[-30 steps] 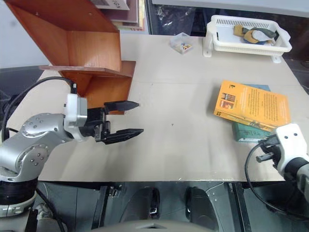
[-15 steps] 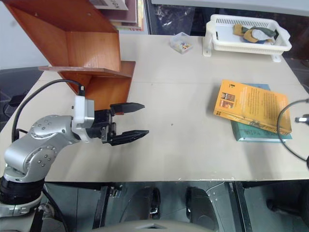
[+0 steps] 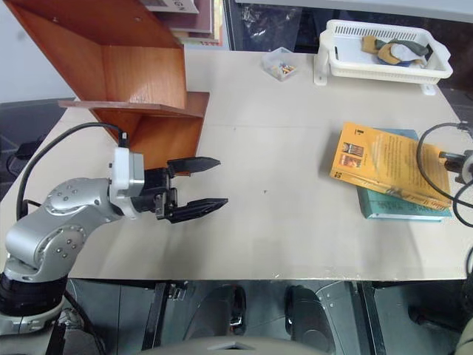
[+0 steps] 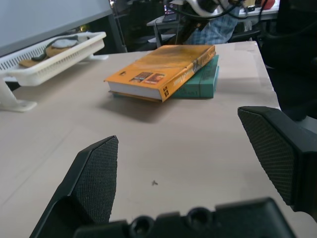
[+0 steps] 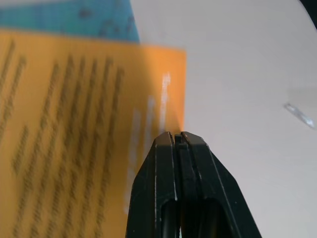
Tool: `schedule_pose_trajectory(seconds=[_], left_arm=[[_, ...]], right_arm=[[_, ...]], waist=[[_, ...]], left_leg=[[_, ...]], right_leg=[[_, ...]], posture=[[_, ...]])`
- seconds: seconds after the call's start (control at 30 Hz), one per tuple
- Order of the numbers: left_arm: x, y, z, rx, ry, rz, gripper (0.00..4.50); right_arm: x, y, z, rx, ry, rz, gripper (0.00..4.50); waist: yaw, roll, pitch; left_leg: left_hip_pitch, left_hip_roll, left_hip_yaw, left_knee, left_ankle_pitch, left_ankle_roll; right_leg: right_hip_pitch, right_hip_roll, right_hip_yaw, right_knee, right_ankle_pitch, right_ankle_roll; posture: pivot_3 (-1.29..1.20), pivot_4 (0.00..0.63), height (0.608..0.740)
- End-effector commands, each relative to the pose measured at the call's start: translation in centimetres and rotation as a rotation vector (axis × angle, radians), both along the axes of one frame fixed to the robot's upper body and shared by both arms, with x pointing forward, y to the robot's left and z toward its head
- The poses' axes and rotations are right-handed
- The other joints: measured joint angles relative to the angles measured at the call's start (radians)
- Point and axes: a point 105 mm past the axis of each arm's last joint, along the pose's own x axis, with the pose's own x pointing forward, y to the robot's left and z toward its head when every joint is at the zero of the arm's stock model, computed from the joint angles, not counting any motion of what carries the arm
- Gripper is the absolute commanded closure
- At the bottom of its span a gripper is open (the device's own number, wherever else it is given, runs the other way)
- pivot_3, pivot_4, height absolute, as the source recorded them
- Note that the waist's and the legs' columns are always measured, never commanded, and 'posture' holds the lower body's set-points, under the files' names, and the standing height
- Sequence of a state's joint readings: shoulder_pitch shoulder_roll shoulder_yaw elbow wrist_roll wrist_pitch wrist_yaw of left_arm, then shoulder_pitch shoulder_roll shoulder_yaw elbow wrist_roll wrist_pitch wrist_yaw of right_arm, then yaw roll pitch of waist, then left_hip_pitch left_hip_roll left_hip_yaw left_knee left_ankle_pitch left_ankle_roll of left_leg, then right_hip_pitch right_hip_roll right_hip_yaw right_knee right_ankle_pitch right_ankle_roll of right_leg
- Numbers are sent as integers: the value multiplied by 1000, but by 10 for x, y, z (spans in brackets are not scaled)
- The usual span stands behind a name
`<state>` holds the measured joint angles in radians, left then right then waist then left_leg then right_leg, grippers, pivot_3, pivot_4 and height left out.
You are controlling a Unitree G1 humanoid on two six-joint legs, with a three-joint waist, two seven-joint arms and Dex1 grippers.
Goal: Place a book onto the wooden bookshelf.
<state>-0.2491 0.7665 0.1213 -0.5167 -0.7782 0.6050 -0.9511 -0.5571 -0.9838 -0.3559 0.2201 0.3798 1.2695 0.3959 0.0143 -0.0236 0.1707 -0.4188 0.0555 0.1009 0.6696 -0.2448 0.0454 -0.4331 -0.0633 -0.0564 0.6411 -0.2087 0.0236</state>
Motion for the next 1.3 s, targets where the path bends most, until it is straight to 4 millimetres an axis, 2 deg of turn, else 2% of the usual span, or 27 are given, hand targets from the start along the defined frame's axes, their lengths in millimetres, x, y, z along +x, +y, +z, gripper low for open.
schedule_pose_trajectory(seconds=[0.03, 0.33, 0.43, 0.53, 0.93, 0.97, 1.03, 1.13, 1.3], left_arm=[[-7, -1, 10, 0, -47, -14, 0], [-4, -2, 8, 0, -35, -28, 0], [-5, -2, 7, 0, -31, -32, 0], [-5, -1, 7, 0, -32, -31, 0], [-5, -2, 5, -4, -24, -30, 0], [-4, -3, 5, -4, -23, -31, 0], [-4, -3, 4, -6, -21, -34, 0], [-3, -3, 3, -12, -16, -31, 0], [-4, -7, 1, -26, -5, -43, 0]], right_arm=[[-9, 13, 17, -42, -16, 93, 4387], [-24, 6, 6, -108, 41, 101, 4387], [-27, 19, -12, -71, 102, 140, 4387], [-28, 29, -21, -43, 131, 164, 4387], [-32, 48, -19, -4, 103, 161, 4387], [-32, 48, -16, -7, 85, 154, 4387], [-29, 44, 3, -22, -20, 128, 4387], [-39, 26, 27, -73, -132, 17, 4387], [-43, 1, 20, -118, -95, -121, 4387]], waist=[[-1, 0, 0], [-3, 0, 0], [-3, 0, 0], [-4, -1, -1], [-3, -2, -2], [-3, -2, -2], [-3, -2, -2], [-2, 0, -1], [-1, 0, -1]], left_leg=[[0, 0, 0, 0, 0, 0], [3, 0, 0, 2, 0, 0], [3, 1, 0, 2, 0, 0], [3, 1, 0, 2, 0, 0], [3, 1, 0, 2, 0, 0], [3, 1, 0, 2, 0, 0], [3, 1, 0, 2, 0, 0], [3, 1, 0, 2, 0, 0], [2, 0, 0, 2, 0, 0]], right_leg=[[0, 0, 0, 0, 0, 0], [1, 0, 0, 3, -2, 3], [1, 1, 1, 3, -2, 4], [1, 1, 1, 3, -1, 4], [1, 1, 0, 2, -2, 4], [1, 1, 0, 2, -2, 4], [2, 1, 0, 3, -2, 4], [1, 1, 0, 3, -2, 4], [1, 1, 0, 2, -1, 4]], posture=[[0, 150, 740], [0, 150, 740], [0, 150, 740], [0, 150, 740], [0, 150, 740], [0, 150, 740], [0, 150, 740], [0, 150, 740], [0, 150, 740]])
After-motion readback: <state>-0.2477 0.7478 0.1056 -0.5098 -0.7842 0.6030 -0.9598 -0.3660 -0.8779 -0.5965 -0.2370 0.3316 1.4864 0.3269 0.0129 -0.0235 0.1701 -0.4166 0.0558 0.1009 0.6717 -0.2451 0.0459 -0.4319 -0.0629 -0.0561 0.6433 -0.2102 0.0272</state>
